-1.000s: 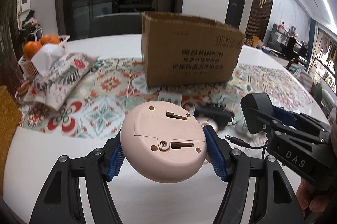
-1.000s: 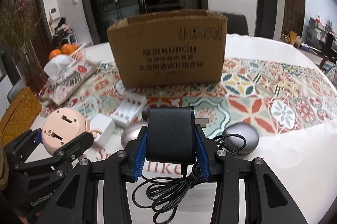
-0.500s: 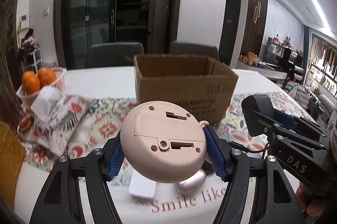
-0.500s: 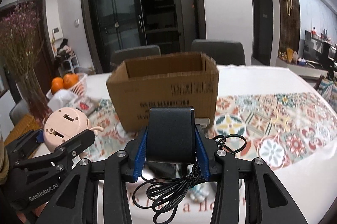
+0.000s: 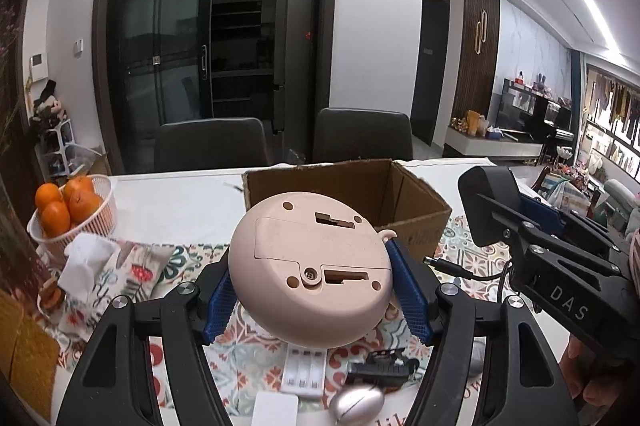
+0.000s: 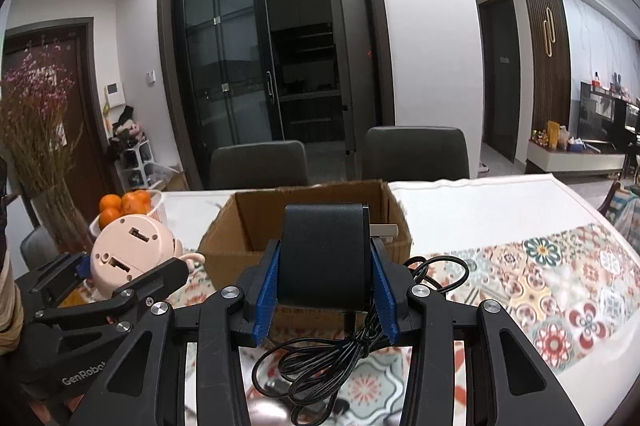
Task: Organize rigid objects
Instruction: 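Lift and carry the pink case with the left tool while the right tool carries the adapter over the box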
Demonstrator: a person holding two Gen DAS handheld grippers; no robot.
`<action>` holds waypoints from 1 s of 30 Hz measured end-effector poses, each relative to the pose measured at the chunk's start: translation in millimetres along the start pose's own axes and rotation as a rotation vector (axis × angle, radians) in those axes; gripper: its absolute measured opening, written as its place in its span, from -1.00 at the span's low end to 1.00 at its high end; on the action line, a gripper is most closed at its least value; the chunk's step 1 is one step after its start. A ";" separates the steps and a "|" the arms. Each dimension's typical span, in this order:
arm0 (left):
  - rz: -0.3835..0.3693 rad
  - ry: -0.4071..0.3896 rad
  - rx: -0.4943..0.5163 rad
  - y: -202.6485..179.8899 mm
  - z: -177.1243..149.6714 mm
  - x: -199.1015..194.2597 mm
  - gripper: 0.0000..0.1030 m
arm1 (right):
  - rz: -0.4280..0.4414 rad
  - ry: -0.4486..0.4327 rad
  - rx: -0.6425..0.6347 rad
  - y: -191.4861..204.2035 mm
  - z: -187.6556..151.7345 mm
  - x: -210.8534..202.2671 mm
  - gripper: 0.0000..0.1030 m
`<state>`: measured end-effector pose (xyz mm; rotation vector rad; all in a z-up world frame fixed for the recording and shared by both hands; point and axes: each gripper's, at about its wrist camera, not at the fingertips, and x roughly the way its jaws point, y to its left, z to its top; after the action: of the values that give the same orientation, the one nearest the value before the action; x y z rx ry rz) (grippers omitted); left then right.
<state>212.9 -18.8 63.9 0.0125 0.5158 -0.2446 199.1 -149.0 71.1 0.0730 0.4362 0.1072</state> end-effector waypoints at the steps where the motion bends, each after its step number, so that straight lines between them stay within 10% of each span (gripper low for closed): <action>1: 0.002 0.002 0.004 -1.0 3.0 0.8 0.33 | 0.002 -0.004 -0.001 0.2 3.8 1.7 -0.17; 30: 0.004 0.096 0.027 15.9 73.1 73.4 0.33 | 0.054 0.056 -0.028 -8.8 68.2 80.6 -0.17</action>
<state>314.0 -25.4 90.8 0.0516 0.6075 -0.2481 301.5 -151.4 98.3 0.0547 0.4885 0.1689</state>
